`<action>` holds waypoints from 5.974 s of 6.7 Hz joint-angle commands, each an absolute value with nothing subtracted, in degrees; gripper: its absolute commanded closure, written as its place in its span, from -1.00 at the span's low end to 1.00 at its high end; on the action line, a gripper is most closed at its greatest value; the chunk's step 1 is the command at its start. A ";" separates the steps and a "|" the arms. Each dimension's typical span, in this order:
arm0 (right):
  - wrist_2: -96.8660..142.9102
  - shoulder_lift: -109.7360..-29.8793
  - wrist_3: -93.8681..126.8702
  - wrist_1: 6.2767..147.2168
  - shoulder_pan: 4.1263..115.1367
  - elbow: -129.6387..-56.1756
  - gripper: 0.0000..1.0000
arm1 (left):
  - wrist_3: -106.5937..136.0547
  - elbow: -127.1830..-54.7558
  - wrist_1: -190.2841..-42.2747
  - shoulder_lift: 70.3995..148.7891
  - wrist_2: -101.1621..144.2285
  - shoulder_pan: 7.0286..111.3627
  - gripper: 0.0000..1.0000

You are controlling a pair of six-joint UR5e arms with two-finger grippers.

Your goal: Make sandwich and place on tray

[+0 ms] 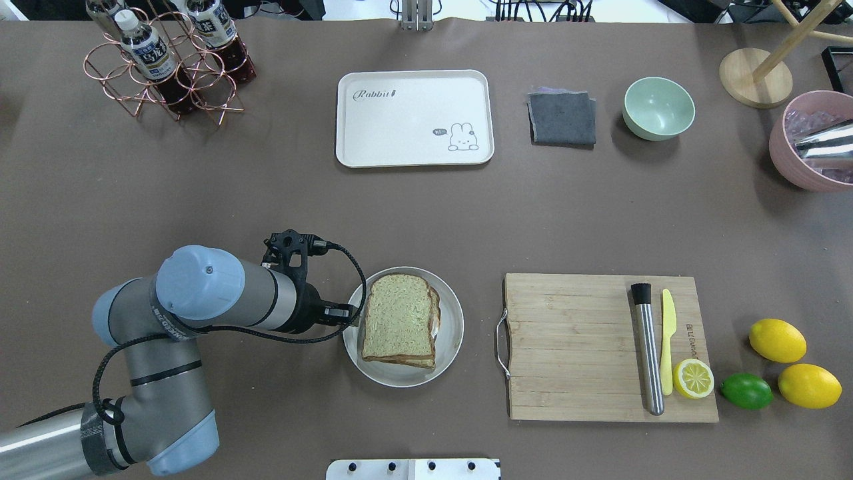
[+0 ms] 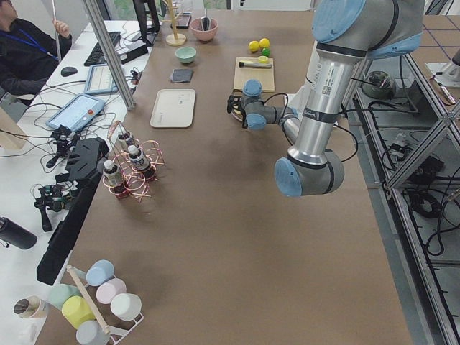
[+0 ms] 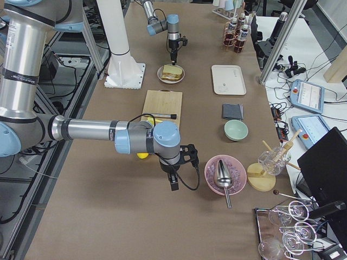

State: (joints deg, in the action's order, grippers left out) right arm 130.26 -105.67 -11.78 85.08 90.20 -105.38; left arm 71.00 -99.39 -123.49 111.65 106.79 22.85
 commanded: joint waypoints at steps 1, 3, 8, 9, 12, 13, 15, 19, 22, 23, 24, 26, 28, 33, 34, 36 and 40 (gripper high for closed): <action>130.17 -105.65 -11.78 85.08 90.26 -105.38 -1.00 | 70.93 -99.32 -123.49 111.71 106.79 22.15 0.07; 130.34 -105.65 -11.78 84.64 90.35 -104.34 -1.00 | 70.93 -99.14 -123.49 111.71 106.79 22.15 0.90; 130.00 -105.56 -11.78 84.46 90.44 -103.45 -1.00 | 71.02 -100.72 -123.23 112.15 107.66 25.38 1.00; 130.08 -105.30 -11.69 84.29 90.44 -102.23 -1.00 | 70.84 -100.29 -122.27 113.98 111.41 28.71 1.00; 129.90 -105.29 -11.16 84.29 90.88 -101.16 -1.00 | 67.35 -87.61 -121.73 123.44 124.43 40.57 1.00; 129.90 -105.29 -11.16 84.29 91.14 -101.08 -1.00 | 60.97 -79.01 -121.73 128.45 127.32 45.22 1.00; 129.99 -105.47 -10.99 84.29 91.32 -101.16 -1.00 | 56.35 -61.52 -121.82 139.95 130.17 50.26 1.00; 129.90 -104.86 -11.16 84.20 92.63 -100.99 -1.00 | 54.93 -36.87 -125.85 156.59 127.29 51.07 1.00; 129.90 -104.77 -11.16 84.20 92.64 -100.73 -1.00 | 54.93 -35.60 -125.95 156.53 121.91 48.78 1.00; 129.90 -104.77 -11.16 84.20 92.64 -100.29 -1.00 | 54.84 -35.68 -126.82 156.53 121.90 48.78 -0.98; 129.99 -104.77 -11.16 84.20 92.64 -100.28 -1.00 | 54.67 -35.86 -127.78 156.36 121.82 48.78 -0.97; 129.99 -104.85 -11.34 84.20 92.64 -99.59 -1.00 | 54.75 -41.61 -127.36 152.96 121.55 49.57 -0.97; 130.17 -104.94 -11.43 84.20 92.64 -98.88 -1.00 | 54.76 -69.19 -113.12 138.60 122.16 50.80 -0.97; 130.25 -104.85 -11.16 84.20 92.64 -96.86 -1.00 | 47.52 -114.93 -106.26 94.63 122.08 54.81 -0.97; 130.34 -104.85 -11.08 84.20 92.64 -96.94 -1.00 | 36.85 -115.74 -106.35 88.57 122.43 60.76 -0.97; 130.60 -104.68 -10.99 84.20 92.64 -97.29 -1.00 | 15.06 -112.35 -106.26 79.31 128.29 73.67 -0.97; 130.52 -103.89 -10.99 84.20 92.64 -96.86 -1.00 | -8.83 -103.28 -90.07 85.48 131.76 87.54 -0.97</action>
